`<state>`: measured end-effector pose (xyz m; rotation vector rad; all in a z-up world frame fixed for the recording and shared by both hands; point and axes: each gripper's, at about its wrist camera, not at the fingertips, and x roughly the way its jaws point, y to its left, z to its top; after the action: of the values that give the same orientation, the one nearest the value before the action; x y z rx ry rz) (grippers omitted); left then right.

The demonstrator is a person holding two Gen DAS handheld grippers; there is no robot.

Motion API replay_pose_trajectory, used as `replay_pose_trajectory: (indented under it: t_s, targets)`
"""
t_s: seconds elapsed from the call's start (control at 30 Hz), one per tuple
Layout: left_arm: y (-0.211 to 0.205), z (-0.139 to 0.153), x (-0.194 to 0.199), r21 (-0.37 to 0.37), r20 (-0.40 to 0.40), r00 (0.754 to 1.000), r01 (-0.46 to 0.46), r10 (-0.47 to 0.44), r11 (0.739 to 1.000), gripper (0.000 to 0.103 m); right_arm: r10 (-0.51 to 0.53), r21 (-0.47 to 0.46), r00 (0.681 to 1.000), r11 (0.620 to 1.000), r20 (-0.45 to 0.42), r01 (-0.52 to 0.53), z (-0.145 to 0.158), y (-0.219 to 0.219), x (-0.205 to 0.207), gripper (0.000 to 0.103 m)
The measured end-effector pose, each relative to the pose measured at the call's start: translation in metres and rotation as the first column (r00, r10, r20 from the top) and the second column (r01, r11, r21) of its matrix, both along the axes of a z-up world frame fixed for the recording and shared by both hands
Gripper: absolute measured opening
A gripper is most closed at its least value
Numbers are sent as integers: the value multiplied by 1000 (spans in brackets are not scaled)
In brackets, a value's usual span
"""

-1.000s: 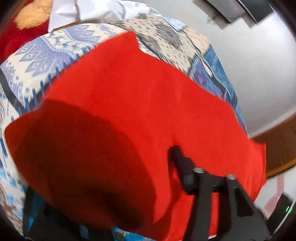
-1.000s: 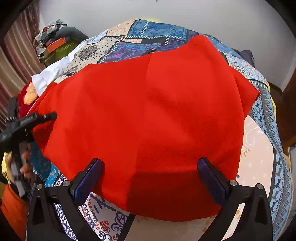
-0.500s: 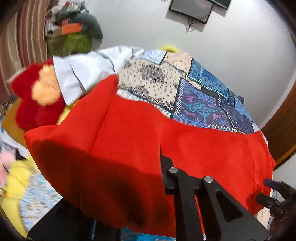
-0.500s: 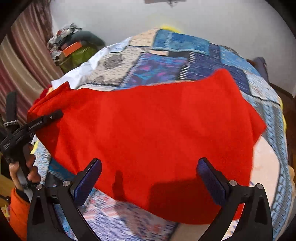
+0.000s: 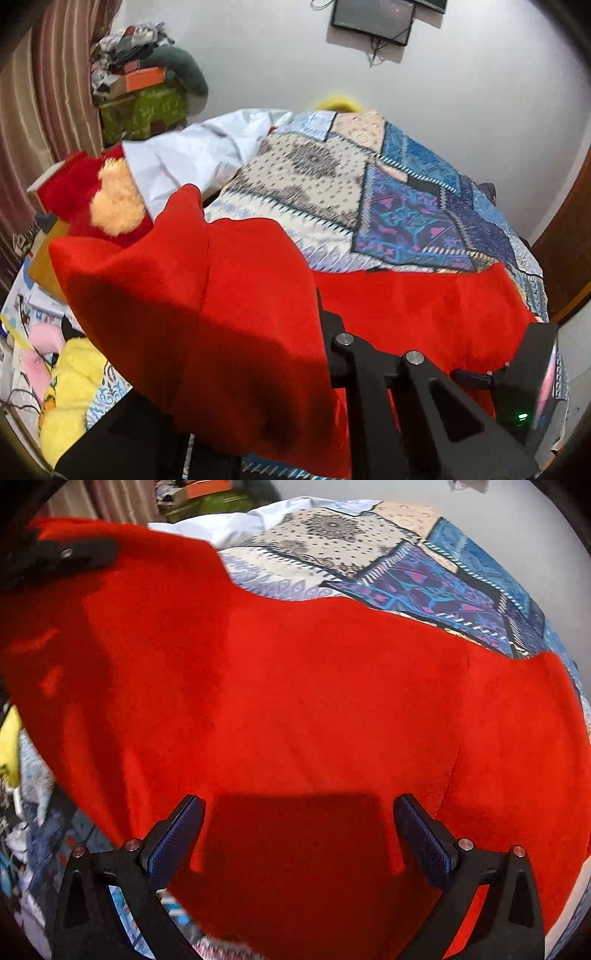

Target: Fold large clothes

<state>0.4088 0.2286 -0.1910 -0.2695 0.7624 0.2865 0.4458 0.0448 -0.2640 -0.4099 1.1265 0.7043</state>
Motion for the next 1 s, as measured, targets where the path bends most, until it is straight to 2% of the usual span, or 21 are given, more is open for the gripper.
replay_pose_trajectory:
  t_s: [0.1, 0.27, 0.37, 0.47, 0.6, 0.7, 0.8, 0.87, 0.9, 0.93, 1.0]
  targets:
    - [-21, 16, 9, 31, 27, 999, 30, -31, 999, 10, -50, 55, 998, 997, -33, 52, 21, -28, 7, 103]
    - [-78, 49, 28, 85, 75, 989, 119, -125, 989, 9, -168, 137, 984, 978, 65, 158, 73, -111, 5, 103]
    - [-127, 67, 35, 109, 118, 971, 194, -206, 975, 9, -255, 152, 960, 960, 112, 237, 94, -167, 3, 103]
    - [-177, 71, 39, 127, 135, 946, 279, -296, 952, 5, -329, 141, 935, 940, 132, 311, 104, -216, 0, 103]
    - [-236, 43, 44, 127, 39, 916, 393, -400, 911, 5, -392, 120, 909, 918, 144, 377, 107, -269, -10, 103]
    - [-276, -1, 38, 110, -93, 876, 481, -473, 870, 5, -425, 114, 894, 904, 141, 411, 106, -299, -22, 103]
    - [-305, -36, 18, 203, -201, 841, 537, -502, 819, 5, -443, 124, 887, 895, 129, 429, 103, -317, -31, 103]
    - [-314, -52, 7, 236, -259, 816, 573, -517, 785, 6, -448, 120, 887, 892, 115, 436, 99, -326, -34, 103]
    - [-318, -62, -1, 259, -297, 796, 598, -527, 758, 9, -448, 115, 887, 892, 108, 437, 97, -327, -37, 103]
    - [-320, -65, -6, 274, -315, 786, 612, -532, 742, 11, -449, 112, 887, 892, 105, 438, 96, -328, -40, 103]
    - [-327, -68, -19, 290, -341, 759, 646, -555, 706, 27, -447, 107, 888, 893, 108, 436, 95, -327, -44, 103]
